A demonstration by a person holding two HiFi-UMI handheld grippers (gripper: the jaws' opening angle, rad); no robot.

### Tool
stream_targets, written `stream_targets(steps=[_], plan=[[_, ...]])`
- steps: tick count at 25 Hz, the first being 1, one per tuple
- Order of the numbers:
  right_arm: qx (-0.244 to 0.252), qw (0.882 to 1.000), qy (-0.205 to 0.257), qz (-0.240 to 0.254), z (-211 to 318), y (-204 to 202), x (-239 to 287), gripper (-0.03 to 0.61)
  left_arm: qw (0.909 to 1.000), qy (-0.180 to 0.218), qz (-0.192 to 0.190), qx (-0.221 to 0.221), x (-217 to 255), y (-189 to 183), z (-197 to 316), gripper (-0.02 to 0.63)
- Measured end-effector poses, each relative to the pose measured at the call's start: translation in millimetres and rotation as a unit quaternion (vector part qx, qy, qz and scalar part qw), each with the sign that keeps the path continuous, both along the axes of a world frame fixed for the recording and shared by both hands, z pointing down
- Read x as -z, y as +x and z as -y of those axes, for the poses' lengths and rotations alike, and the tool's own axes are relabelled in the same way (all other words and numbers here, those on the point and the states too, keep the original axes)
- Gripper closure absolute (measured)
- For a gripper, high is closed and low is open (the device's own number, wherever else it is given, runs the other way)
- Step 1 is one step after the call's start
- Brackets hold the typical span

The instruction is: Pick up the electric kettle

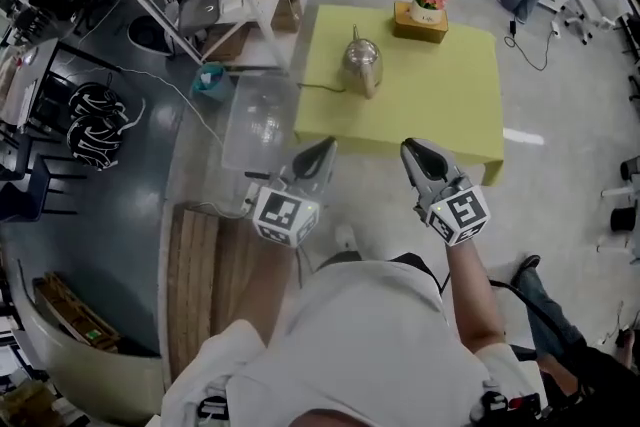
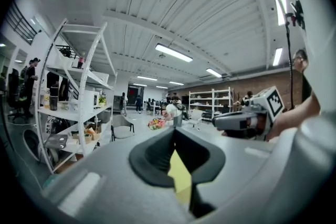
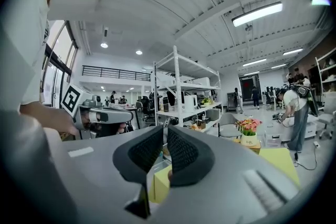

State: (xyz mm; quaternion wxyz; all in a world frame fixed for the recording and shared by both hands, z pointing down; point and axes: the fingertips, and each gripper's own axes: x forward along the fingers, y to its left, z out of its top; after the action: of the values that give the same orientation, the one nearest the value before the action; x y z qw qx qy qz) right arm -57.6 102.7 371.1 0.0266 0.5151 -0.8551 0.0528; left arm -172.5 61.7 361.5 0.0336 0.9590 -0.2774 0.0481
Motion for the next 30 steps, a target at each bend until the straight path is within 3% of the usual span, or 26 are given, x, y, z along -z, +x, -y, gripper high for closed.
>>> stream_targets(steps=[14, 30], plan=[[-0.019, 1.000, -0.012, 0.003, 54, -10, -6, 0.546, 0.9998, -0.005, -0.006, -0.016, -4, -11, 60, 0.611], [0.026, 0.999, -0.024, 0.008, 134, 25, -20, 0.538, 0.9998, -0.004, -0.001, 0.019, -13, 19, 126, 0.611]])
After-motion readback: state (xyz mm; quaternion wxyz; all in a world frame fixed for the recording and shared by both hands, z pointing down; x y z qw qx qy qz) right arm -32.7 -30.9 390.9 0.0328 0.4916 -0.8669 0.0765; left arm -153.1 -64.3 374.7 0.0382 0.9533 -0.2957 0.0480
